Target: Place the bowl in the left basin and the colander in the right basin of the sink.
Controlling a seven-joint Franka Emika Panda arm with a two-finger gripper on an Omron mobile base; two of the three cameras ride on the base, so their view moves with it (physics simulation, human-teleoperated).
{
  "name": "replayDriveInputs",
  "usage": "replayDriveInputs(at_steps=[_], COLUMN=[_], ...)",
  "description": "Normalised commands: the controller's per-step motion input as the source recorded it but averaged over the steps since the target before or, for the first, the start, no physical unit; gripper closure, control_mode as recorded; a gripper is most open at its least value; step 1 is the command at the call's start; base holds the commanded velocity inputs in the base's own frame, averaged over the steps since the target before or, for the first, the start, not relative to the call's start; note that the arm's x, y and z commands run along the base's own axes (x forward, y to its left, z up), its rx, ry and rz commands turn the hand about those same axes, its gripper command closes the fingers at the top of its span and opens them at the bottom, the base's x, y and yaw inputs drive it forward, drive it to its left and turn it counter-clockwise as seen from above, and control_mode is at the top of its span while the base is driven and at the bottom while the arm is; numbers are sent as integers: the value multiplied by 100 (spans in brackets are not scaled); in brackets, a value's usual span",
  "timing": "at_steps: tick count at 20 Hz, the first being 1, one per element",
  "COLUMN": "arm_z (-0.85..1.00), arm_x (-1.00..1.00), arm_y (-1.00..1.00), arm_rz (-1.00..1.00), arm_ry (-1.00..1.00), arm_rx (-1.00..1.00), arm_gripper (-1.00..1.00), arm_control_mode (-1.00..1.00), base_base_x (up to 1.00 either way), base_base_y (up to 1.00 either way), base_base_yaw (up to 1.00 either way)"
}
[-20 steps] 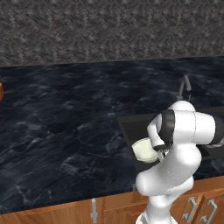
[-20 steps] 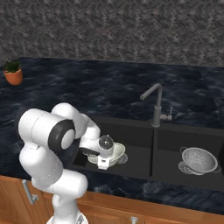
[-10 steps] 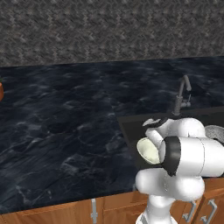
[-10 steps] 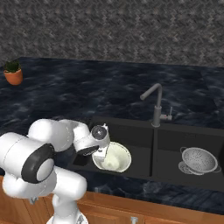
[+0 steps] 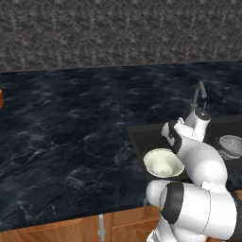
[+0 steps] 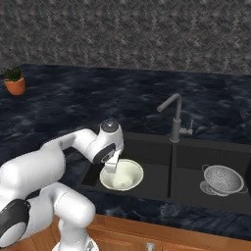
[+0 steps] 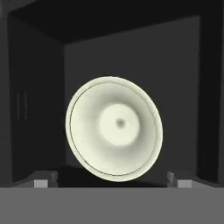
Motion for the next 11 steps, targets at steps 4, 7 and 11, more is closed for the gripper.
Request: replayDriveInputs(at_steps=[4, 7, 11], arm_z=[36, 32, 36], arm_x=[-77, -90, -89], arm_y=[-3, 0, 0], arm_rz=[0, 0, 0], arm_ry=[7, 4, 5], arm_rx=[-1, -2, -4], arm_gripper=[-100, -100, -100], arm_control_mode=[-100, -100, -100], base_base_x=[0, 0, 0], base_base_y=[0, 0, 0], base_base_yaw=[0, 0, 0])
